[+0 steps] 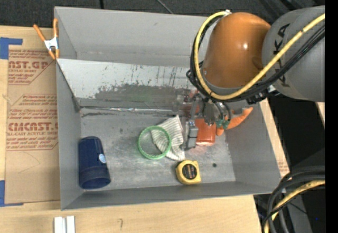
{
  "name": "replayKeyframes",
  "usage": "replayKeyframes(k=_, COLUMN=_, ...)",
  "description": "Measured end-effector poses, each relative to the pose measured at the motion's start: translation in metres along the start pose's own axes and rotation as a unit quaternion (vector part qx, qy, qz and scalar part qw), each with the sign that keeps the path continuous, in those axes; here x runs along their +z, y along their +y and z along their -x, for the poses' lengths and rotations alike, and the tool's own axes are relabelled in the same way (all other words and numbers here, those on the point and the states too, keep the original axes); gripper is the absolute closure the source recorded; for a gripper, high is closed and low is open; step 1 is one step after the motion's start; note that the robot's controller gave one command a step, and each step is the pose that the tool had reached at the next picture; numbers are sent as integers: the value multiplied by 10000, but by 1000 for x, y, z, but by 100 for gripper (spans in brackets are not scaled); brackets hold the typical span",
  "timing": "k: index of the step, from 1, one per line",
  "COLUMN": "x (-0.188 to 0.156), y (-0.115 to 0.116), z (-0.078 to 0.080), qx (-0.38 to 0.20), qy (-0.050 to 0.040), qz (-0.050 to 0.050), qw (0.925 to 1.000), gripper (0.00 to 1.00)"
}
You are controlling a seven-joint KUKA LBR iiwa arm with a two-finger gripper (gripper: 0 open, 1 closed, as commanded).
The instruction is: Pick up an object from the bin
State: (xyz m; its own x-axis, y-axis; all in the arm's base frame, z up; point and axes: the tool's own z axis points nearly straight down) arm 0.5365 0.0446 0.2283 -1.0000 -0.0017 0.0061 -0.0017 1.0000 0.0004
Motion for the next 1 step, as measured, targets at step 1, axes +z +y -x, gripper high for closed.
replayKeyframes(k=1, x=-5, y=0, z=1, qx=6, qy=-40, qz=3, qw=10000, gripper=0)
